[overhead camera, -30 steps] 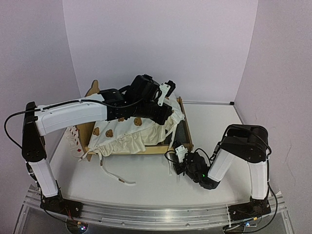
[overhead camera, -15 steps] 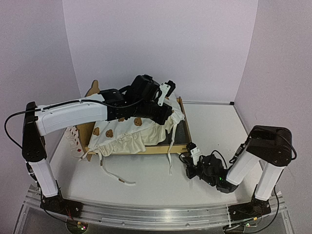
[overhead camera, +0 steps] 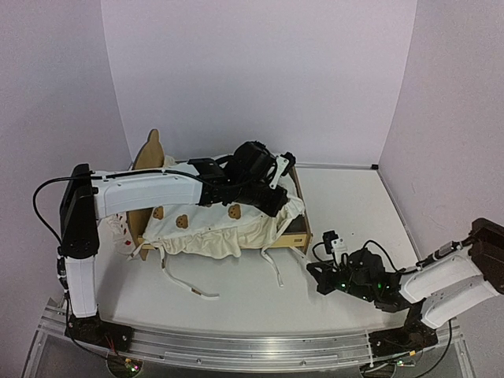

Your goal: Set up the pet bed

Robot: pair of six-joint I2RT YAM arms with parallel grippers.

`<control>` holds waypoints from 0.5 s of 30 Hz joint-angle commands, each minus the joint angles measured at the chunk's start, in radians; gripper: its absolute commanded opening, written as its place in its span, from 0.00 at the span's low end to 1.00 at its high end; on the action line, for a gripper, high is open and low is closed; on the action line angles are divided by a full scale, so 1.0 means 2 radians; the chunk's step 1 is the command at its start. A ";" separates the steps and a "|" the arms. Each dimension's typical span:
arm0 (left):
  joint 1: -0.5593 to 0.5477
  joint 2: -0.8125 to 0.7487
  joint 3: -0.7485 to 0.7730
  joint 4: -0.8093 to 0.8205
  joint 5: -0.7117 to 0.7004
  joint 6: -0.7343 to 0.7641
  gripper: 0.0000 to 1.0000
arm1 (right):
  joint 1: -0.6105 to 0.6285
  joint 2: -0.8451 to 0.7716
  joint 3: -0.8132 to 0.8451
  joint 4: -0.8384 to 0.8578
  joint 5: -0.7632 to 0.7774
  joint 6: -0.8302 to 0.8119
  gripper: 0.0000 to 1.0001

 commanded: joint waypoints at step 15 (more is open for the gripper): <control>-0.014 -0.028 0.098 -0.216 -0.010 -0.058 0.69 | 0.009 -0.220 -0.018 -0.327 -0.085 0.161 0.00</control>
